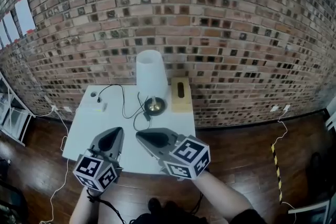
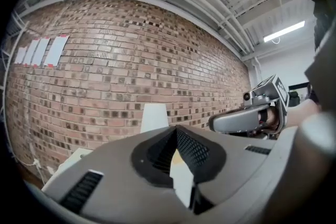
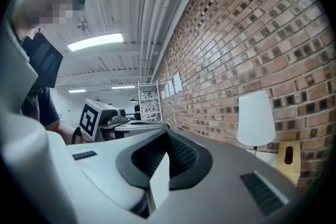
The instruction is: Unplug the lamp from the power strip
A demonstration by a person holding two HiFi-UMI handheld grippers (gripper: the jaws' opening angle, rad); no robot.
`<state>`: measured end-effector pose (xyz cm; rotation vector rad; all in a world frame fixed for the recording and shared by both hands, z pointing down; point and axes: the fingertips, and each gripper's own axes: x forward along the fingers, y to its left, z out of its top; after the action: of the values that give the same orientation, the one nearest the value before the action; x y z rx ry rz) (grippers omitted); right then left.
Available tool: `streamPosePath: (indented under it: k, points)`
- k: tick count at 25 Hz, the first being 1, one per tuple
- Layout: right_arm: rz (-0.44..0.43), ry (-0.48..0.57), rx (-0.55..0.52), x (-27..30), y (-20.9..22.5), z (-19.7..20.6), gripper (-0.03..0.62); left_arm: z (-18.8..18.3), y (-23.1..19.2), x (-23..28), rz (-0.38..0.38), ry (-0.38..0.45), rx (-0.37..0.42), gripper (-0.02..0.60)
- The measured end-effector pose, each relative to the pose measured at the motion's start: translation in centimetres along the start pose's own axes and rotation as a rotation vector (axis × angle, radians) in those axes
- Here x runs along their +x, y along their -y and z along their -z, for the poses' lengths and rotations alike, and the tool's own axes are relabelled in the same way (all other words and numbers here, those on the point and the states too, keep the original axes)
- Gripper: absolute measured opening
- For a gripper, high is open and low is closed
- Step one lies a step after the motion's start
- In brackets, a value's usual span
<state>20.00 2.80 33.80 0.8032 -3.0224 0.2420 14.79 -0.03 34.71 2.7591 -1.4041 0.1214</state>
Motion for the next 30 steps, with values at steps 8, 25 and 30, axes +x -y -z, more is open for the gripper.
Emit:
streamPosePath:
  k: [8,25,30]
  points:
    - [0.084,-0.021,-0.026,1.5,0.3,-0.7,-0.008,-0.7,-0.7,1.6,0.115,0.028,-0.004,0.015]
    - [0.255,-0.096,-0.127,-1.3,1.0,0.9,-0.008,0.6,0.9,3.2,0.257,0.056,-0.065,0.015]
    - [0.264,-0.057,-0.135,-2.8,2.3,0.0,-0.008,-0.3,1.3,4.0,0.243,0.043,-0.018,0.015]
